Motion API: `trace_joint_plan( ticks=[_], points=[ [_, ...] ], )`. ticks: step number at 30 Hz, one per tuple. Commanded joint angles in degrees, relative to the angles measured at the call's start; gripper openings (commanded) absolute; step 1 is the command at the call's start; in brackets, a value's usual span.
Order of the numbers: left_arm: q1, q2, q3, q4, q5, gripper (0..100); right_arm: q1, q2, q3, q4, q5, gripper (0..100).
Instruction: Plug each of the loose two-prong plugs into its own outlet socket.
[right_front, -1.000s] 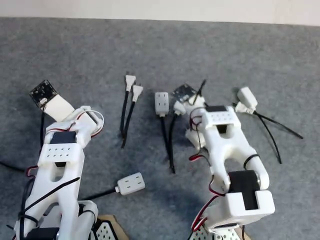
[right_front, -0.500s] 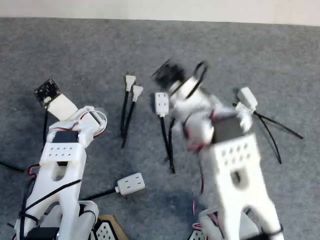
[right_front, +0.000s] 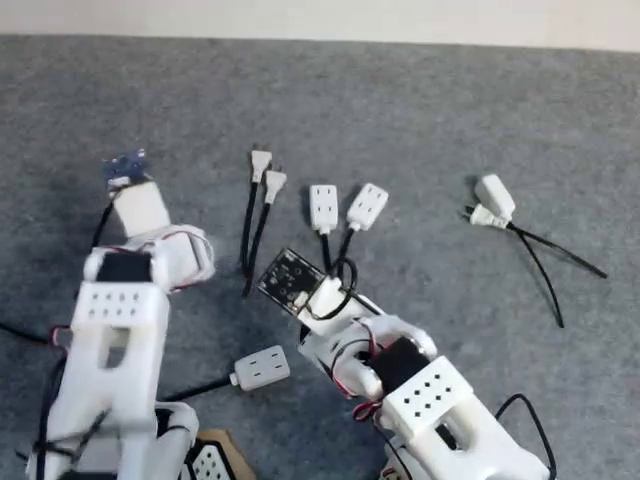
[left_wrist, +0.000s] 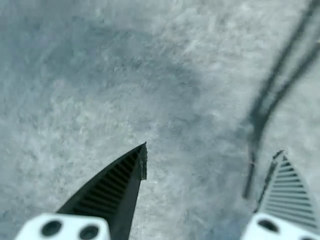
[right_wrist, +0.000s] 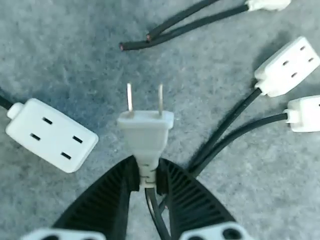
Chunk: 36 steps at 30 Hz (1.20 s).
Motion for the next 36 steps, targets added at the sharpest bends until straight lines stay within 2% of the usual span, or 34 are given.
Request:
trace_joint_plan(
  ticks=[1,8,12,18,24,36],
  points=[
    [5.76,-11.74,2.07,3.43,-2.29,38,-0.57,-1.63,2.42,-2.77,-0.7,0.4],
    [12.0,-39.16,15.96,8.44,-3.16,42,-0.84,-1.63,6.55,-7.16,-6.51,0.4],
    [14.29,-48.04,20.44,9.58,-1.58,43,-0.92,-1.63,6.46,-7.08,-7.56,0.4],
    [15.34,-49.01,23.6,8.97,-1.49,43,-2.77,-1.98,3.03,-3.12,-7.65,0.4],
    [15.25,-49.01,28.0,3.34,-1.58,43,-3.65,-1.71,-6.2,2.95,-7.3,0.4],
    [15.43,-49.01,29.32,3.34,-1.67,43,-3.38,-1.63,-25.98,17.98,-4.92,0.4]
  ],
)
